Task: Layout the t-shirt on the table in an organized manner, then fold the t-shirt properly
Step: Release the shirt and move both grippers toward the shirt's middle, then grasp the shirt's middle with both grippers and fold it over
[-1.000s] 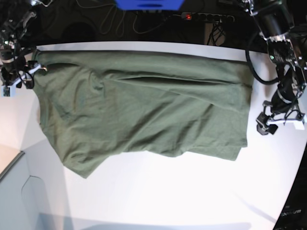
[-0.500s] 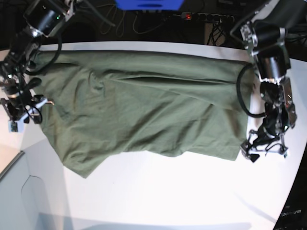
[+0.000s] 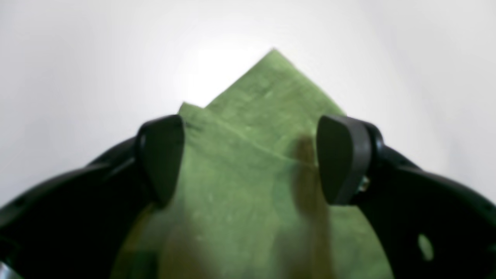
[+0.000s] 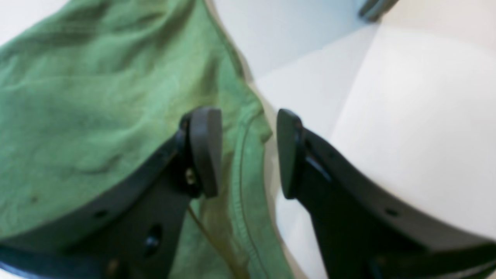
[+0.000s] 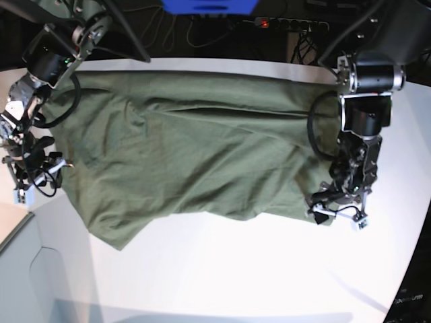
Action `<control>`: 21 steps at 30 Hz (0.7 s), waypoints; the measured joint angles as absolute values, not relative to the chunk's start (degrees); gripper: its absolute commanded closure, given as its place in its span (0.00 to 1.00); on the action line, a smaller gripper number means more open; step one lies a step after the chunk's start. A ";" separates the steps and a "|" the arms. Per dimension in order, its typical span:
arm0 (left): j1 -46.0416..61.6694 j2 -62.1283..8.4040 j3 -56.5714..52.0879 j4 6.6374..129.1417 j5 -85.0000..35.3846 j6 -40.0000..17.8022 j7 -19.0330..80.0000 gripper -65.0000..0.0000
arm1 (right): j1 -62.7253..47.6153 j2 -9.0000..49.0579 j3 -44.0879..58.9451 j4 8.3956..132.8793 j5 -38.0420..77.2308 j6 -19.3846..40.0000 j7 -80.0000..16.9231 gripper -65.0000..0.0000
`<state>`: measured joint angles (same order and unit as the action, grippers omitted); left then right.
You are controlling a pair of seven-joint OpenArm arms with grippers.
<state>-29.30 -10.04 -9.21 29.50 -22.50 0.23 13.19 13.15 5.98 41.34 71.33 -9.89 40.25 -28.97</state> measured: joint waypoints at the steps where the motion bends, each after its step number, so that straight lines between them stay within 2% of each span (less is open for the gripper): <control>1: -29.41 -10.15 -8.71 29.32 -22.48 0.23 13.19 0.20 | 13.13 5.98 41.34 71.35 -9.89 40.25 -28.97 0.63; 9: -29.41 -10.17 -7.99 29.12 -22.48 0.25 13.02 0.20 | 14.44 6.09 37.60 70.63 -9.87 40.25 -28.77 0.63; 14: -29.39 -10.39 -7.97 28.95 -22.48 0.16 12.95 0.22 | 19.00 10.20 32.08 60.45 -9.54 40.25 -28.23 0.62; 16: -29.39 -10.74 -7.97 28.88 -22.50 0.19 13.30 0.30 | 21.34 11.55 30.87 55.11 -10.09 40.25 -26.65 0.59; 21: -29.26 -11.38 -7.97 27.94 -22.48 0.19 12.53 0.58 | 25.87 14.09 28.71 43.16 -9.58 40.23 -15.57 0.51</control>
